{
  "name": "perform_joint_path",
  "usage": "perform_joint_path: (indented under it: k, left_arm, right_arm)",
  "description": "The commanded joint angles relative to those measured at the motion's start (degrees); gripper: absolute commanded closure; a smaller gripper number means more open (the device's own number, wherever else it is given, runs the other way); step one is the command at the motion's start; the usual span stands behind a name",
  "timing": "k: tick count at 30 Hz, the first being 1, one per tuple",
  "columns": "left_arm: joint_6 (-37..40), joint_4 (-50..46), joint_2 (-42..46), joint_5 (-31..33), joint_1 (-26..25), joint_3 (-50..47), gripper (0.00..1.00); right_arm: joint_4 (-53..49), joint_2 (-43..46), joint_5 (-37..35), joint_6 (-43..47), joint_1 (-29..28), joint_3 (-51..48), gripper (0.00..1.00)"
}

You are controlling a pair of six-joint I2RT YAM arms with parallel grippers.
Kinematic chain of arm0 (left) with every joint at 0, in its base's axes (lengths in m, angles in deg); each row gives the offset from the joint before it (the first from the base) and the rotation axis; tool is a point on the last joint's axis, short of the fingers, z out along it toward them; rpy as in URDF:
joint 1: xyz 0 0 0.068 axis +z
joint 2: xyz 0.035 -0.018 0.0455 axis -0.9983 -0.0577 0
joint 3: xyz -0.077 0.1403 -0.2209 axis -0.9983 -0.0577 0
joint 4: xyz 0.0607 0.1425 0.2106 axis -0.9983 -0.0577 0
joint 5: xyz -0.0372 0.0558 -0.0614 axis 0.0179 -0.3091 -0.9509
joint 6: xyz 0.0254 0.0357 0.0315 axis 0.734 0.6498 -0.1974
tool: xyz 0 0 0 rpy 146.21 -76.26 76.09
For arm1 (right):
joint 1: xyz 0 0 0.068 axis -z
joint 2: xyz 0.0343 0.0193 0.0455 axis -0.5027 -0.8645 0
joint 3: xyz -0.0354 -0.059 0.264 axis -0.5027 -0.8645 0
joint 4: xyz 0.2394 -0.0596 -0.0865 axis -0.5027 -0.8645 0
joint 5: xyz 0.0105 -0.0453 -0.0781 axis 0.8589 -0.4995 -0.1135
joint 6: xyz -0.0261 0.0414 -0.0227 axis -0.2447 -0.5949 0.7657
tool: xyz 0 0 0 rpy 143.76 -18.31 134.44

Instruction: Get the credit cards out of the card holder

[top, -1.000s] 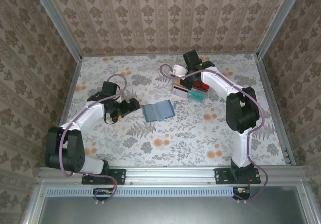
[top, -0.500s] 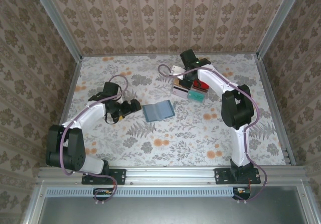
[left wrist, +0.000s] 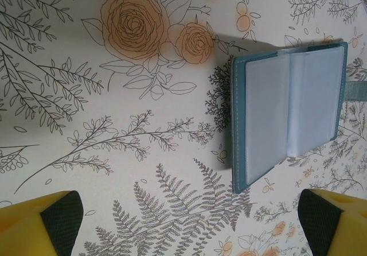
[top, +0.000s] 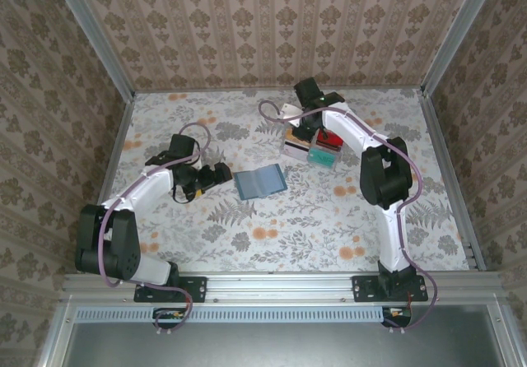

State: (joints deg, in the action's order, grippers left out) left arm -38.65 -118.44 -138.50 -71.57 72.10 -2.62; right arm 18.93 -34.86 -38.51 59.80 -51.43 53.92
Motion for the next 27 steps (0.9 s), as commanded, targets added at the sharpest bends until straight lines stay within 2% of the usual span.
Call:
perform_joint_path:
  k: [1, 4, 7, 11, 13, 18, 23, 27]
  left_arm:
    - [0.58, -0.59, -0.01, -0.63, -0.33, -0.36, 0.0]
    - [0.42, -0.83, 0.54, -0.52, -0.29, -0.53, 0.0]
    - [0.0, -0.91, 1.88, -0.14, -0.3, -0.76, 0.0]
    - [-0.43, -1.34, 4.06, 0.96, -0.28, -0.92, 0.0]
    - [-0.64, -1.14, 5.09, 0.86, -0.35, -1.05, 0.0]
    - [-2.07, 1.79, 6.3, -1.86, -0.65, -2.49, 0.02]
    - [-3.89, 5.05, 4.18, -4.34, -2.26, -3.29, 0.13]
    - [-4.6, 7.25, 0.22, -5.01, -4.4, -2.57, 0.22]
  right_arm:
    - [-1.26, -0.03, -1.13, -2.65, 0.13, 1.74, 0.84]
    - [-0.73, 2.71, 0.48, -5.48, 0.16, 1.16, 0.83]
    - [1.04, 7.55, 2.27, -10.22, 0.12, -1.55, 0.78]
    - [6.42, 16.98, 3.63, -19.72, 0.16, -10.54, 0.66]
    - [10.22, 22.25, 4.11, -24.74, 0.14, -16.51, 0.57]
    - [18.36, 34.06, 5.17, -40.13, 0.07, -30.49, 0.43]
    - [20.52, 40.79, 8.54, -54.05, 0.07, -40.05, 0.38]
    - [21.25, 43.97, 10.17, -60.65, 0.07, -45.96, 0.38]
